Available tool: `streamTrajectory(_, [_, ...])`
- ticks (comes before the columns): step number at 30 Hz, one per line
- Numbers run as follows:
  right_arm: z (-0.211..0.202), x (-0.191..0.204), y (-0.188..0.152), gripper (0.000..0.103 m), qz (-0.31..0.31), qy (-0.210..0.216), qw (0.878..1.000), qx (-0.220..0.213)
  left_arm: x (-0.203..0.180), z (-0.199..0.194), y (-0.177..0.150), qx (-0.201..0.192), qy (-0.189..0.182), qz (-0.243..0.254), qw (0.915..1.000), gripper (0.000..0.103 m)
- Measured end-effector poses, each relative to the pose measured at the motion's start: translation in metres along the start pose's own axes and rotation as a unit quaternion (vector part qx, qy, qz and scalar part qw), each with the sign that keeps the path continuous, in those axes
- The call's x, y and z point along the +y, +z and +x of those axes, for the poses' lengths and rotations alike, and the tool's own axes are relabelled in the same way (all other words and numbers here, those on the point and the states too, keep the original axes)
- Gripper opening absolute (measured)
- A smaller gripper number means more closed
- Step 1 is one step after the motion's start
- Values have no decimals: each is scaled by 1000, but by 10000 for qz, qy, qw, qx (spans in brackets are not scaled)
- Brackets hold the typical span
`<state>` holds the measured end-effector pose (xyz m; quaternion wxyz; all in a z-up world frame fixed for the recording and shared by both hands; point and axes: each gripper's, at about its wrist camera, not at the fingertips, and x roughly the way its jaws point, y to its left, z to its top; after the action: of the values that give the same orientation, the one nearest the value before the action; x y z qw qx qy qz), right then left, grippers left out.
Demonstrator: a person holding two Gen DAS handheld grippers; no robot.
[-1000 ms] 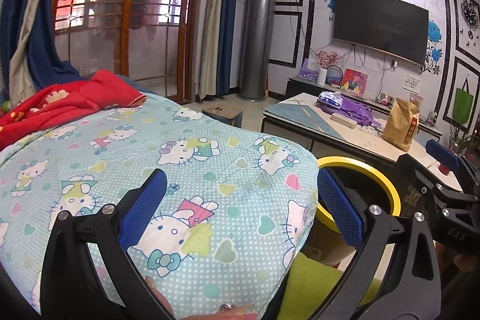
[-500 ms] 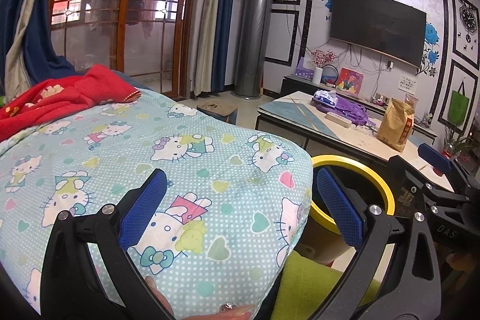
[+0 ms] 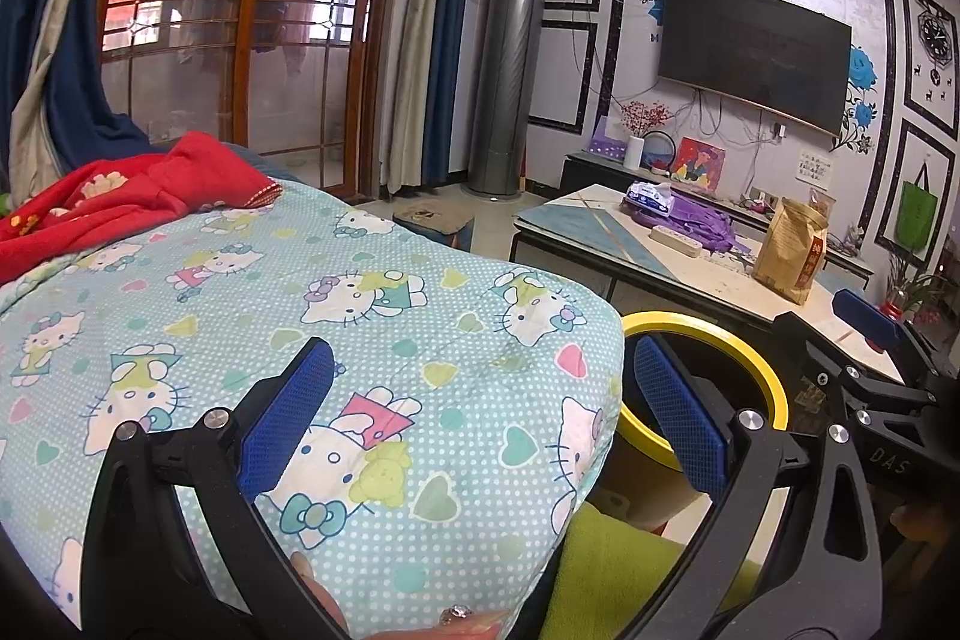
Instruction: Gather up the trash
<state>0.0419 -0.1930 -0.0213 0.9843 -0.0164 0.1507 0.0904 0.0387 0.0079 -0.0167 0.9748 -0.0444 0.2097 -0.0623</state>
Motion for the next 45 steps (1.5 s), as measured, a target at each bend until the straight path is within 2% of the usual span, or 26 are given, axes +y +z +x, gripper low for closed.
streamTrajectory(33, [0,-2,1,97,6,-1,10000,6,0,-1,0,4,-19,-5,10000,92])
streamTrajectory(41, [0,-3,2,97,10,6,10000,4,-4,3,-2,155,54,52,9999,92])
streamTrajectory(45, [0,-3,2,97,19,8,10000,10,-2,7,-3,261,-24,4,9997,92])
